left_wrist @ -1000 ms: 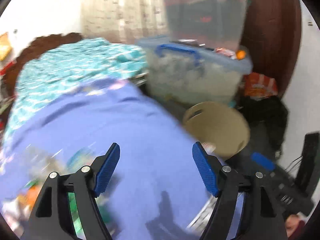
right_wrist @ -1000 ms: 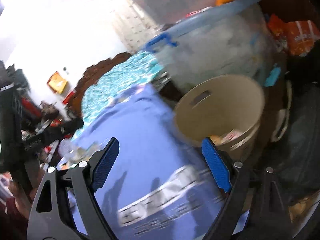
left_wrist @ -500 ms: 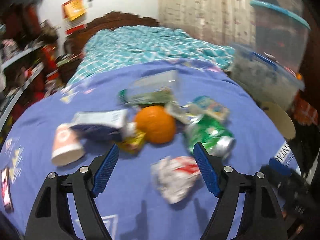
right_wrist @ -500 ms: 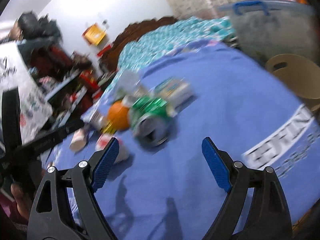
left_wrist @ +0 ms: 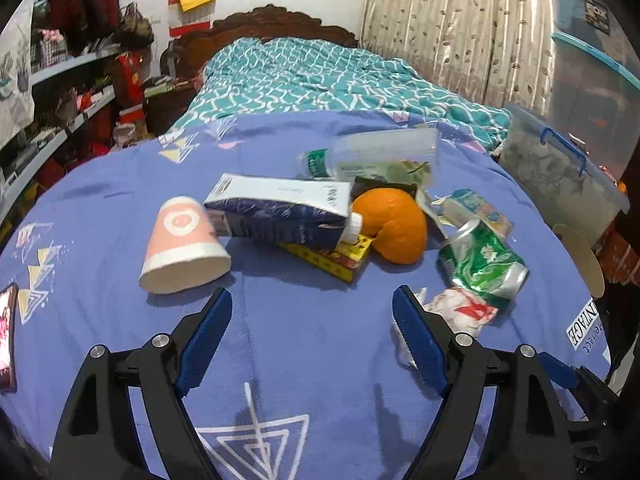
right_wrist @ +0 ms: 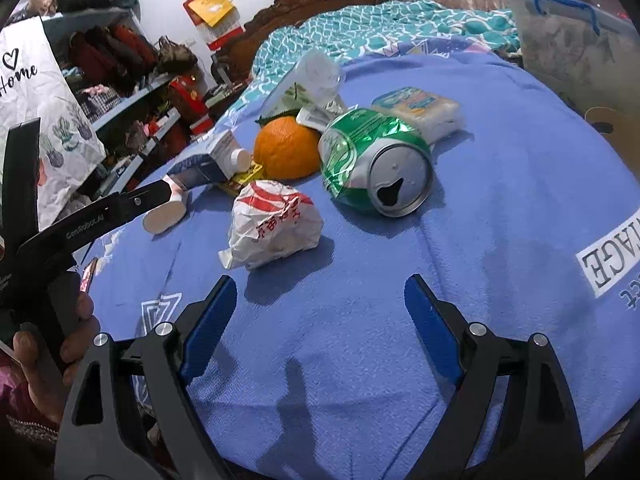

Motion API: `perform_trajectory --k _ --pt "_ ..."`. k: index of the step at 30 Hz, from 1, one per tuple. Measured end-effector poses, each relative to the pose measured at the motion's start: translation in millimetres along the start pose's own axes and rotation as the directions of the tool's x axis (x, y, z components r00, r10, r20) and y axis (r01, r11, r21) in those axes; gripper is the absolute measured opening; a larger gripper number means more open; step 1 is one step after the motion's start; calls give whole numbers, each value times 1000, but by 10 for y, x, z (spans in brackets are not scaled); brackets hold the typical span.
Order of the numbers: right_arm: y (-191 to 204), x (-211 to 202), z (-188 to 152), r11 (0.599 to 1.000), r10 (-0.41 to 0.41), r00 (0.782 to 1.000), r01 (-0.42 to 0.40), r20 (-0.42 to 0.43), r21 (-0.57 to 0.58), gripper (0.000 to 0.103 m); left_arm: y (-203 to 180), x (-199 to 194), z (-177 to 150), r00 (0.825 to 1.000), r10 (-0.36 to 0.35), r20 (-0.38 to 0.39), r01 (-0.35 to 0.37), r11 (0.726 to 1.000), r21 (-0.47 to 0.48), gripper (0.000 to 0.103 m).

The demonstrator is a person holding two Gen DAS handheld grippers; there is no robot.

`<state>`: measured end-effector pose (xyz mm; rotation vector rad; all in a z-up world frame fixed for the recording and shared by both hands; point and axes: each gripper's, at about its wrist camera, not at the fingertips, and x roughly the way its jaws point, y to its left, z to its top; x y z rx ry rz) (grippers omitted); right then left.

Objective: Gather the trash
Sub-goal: 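Move both open tools back over the trash on the bed, then grasp the pink paper cup with the left tool while the right grasps the red-white paper bag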

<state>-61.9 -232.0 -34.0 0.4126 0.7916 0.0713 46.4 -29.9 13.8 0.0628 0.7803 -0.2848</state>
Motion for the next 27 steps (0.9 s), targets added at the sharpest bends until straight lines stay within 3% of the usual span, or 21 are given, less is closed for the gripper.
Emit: perform_trajectory --k 11,27 --pt "126 230 14 999 -7 998 5 -65 -32 89 189 198 -70 998 23 -65 -26 999 -40 80" --pt "104 336 32 1000 -2 996 -1 -85 -29 93 266 346 -99 994 37 -108 -42 998 -53 81"
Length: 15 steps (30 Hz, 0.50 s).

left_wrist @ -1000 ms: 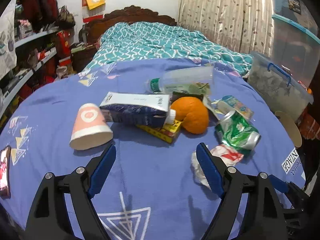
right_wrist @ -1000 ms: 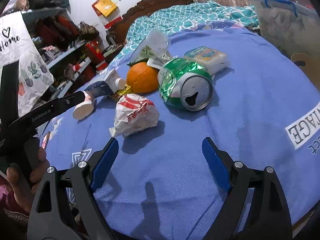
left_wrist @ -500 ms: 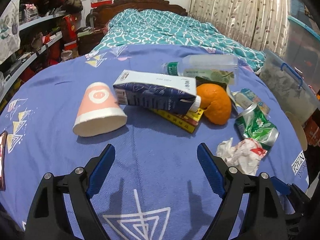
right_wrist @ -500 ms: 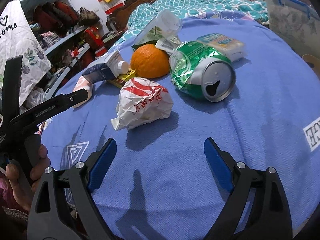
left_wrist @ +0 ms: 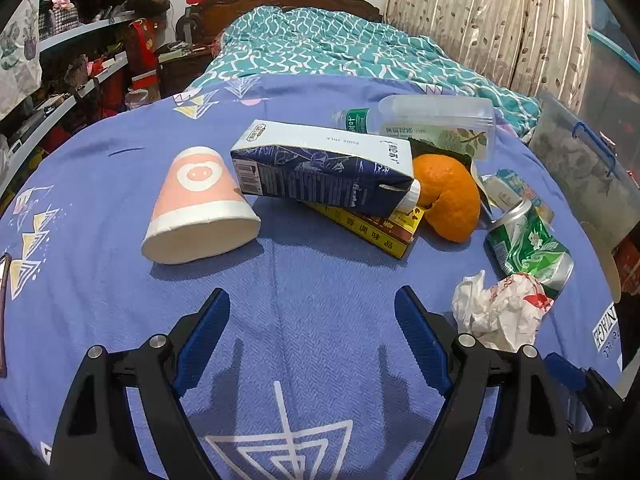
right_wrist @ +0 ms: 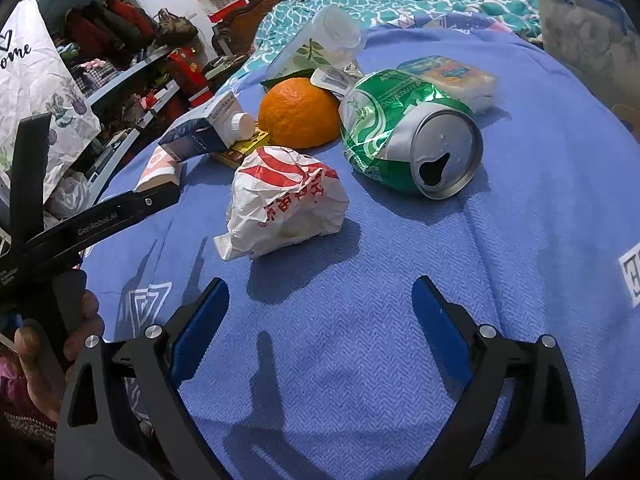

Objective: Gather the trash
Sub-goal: 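Grasp the pink paper cup with the left tool while the right grasps the red-white paper bag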

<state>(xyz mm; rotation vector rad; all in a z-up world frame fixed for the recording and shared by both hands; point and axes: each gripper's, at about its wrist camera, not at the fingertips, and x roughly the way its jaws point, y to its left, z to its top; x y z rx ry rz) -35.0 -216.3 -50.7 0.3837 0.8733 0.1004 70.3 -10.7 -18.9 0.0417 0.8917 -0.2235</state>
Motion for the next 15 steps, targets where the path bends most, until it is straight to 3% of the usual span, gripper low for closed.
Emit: perform_trajectory --k 15 --pt "-10 11 -33 999 49 999 -49 10 -3 100 86 225 -99 995 -3 -98 -2 999 -50 83"
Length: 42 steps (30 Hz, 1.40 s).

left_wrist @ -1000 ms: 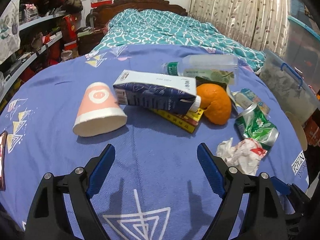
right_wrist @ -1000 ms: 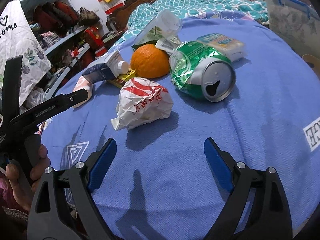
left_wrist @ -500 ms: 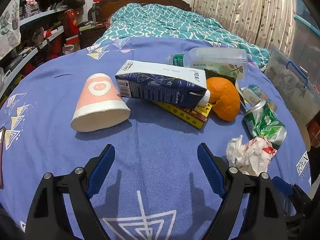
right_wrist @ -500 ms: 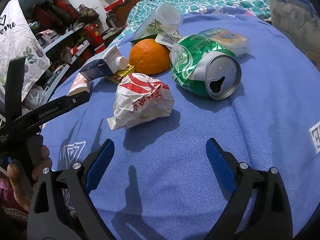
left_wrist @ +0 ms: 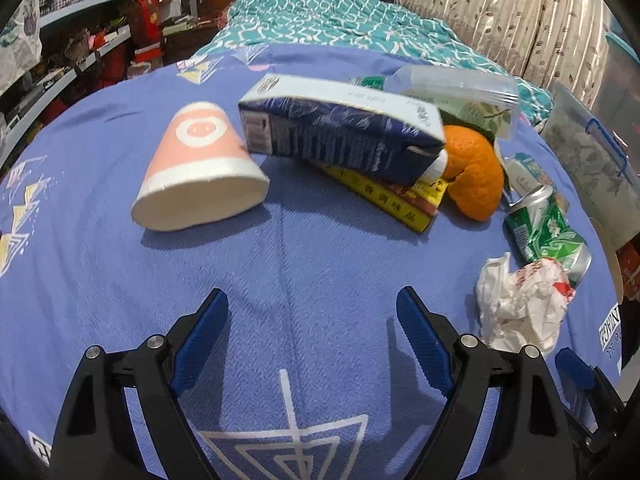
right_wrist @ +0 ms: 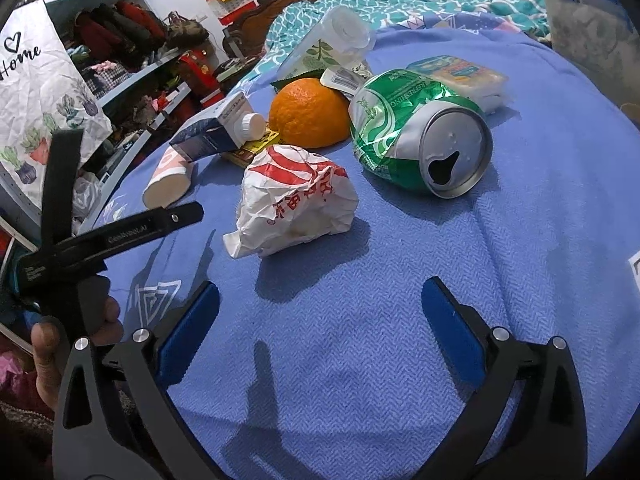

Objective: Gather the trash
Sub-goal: 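Grasp the pink paper cup with the left tool while the right grasps the red-white paper bag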

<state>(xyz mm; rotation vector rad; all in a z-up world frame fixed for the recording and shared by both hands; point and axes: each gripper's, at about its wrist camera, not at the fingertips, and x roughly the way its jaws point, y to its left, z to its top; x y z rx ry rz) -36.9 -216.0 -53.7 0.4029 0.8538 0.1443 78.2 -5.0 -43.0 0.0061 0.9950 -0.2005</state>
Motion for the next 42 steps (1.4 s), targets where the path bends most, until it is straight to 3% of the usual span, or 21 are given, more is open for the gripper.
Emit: perform_trajectory --k 10,18,21,23,25,27,30,35,39,41,42 --pt "40 26 -6 999 -24 1000 24 -6 -22 100 122 43 -61 1000 -23 -8 23 1000 -2 94" --pt "55 36 -11 999 -31 999 31 -8 -30 100 40 40 -182 1000 15 9 -16 993 117 94" --pt "65 39 -9 999 -31 999 31 -7 -29 100 61 11 -203 1000 -6 -2 6 989 145 95" --pt "64 38 -10 999 -31 999 31 -8 -32 100 182 -38 -162 997 -70 -16 71 992 106 94" --pt "63 36 -13 999 -29 1000 29 -8 -31 100 342 -141 -83 993 -111 27 109 992 68 94" --pt "52 24 -8 1000 -20 1000 20 -4 -21 100 511 -289 38 989 -108 100 104 994 43 94" --pt "34 -5 10 1000 -12 1000 12 9 -9 100 771 -389 253 983 -124 135 126 992 -10 94" --pt "175 -122 105 995 -41 996 49 85 -86 97 1012 -239 567 989 -88 116 95 994 -56 93" --pt "287 -63 218 988 -60 994 73 97 -138 97 1081 74 756 988 -150 34 152 985 -86 93" --pt "297 -3 275 987 -66 994 78 88 -143 97 1075 192 775 986 -167 2 166 982 -93 84" --pt "302 53 316 987 -66 995 77 78 -142 97 1058 247 763 986 -165 -18 162 982 -94 71"
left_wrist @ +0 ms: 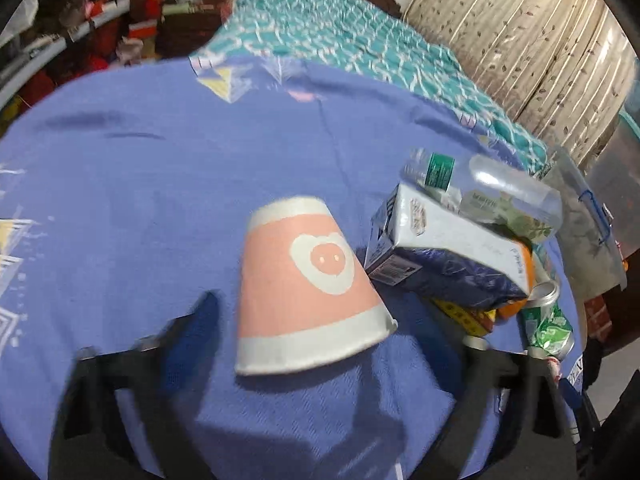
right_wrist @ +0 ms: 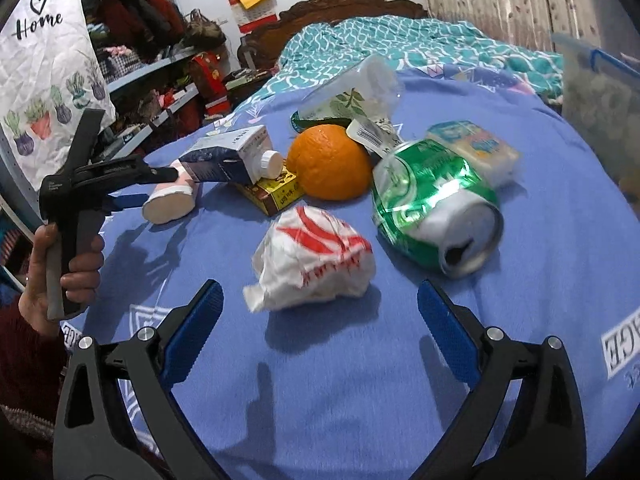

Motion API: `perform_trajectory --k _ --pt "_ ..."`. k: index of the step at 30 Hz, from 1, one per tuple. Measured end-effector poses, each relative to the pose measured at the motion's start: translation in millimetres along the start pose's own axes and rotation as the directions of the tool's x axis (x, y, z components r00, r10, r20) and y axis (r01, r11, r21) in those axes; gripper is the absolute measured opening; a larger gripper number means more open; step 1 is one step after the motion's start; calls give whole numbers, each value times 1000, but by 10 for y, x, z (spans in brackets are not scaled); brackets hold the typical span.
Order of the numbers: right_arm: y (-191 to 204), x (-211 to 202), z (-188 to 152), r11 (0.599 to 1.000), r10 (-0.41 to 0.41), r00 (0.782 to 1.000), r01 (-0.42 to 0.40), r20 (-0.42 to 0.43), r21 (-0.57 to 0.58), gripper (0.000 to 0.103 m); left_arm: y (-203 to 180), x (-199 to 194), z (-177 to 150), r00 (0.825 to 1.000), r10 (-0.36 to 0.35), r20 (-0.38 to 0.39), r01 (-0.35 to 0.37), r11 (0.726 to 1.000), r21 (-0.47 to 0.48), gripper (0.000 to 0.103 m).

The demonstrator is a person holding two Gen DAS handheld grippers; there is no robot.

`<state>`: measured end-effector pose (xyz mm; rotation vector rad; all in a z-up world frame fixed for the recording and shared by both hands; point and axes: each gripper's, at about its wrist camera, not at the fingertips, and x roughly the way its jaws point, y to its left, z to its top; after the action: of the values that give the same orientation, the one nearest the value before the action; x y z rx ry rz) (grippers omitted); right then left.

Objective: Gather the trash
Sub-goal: 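Grasp the pink paper cup with the left tool while the right grasps the red-white paper bag, then carry the cup and paper bag to the wastebasket and open both tools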

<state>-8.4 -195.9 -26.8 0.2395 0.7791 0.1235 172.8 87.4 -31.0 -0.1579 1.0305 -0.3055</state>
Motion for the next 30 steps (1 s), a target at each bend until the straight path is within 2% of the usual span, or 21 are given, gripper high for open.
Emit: perform_trajectory --k 5,6,7,8,13,15,18,22,26,30 --pt "15 266 98 1000 -12 999 12 -44 -9 97 12 -168 -148 999 7 53 -6 1000 -4 47" --pt "28 327 108 1000 -4 998 3 -59 -18 93 22 -210 -182 998 1 61 0 1000 -5 44" --pt "46 367 102 1000 8 997 -10 -79 -26 71 41 -282 -250 997 -13 70 14 1000 -11 41" --pt "66 402 84 999 21 995 -25 -100 -36 62 56 -355 -327 997 -33 76 35 999 -14 40" --pt "133 176 -12 993 84 996 -87 -42 -84 53 2 -624 -687 988 -137 77 137 991 11 38" --pt "161 1 -79 989 76 997 -74 12 -126 53 -98 -741 -793 972 -221 80 219 975 31 37" --pt "113 -211 -141 988 53 996 -41 77 -148 53 -383 -868 -875 949 -305 77 297 949 105 38" --pt "-141 -425 -209 997 9 994 0 113 -79 53 -927 -812 -907 920 -393 9 382 899 214 38" --pt "-577 -592 -328 998 -57 992 54 116 31 53 -1518 -528 -988 908 -407 -102 418 857 300 38" --pt "-853 -675 -476 991 -96 991 86 96 100 53 -2077 -269 -1207 902 -384 -195 431 816 386 38"
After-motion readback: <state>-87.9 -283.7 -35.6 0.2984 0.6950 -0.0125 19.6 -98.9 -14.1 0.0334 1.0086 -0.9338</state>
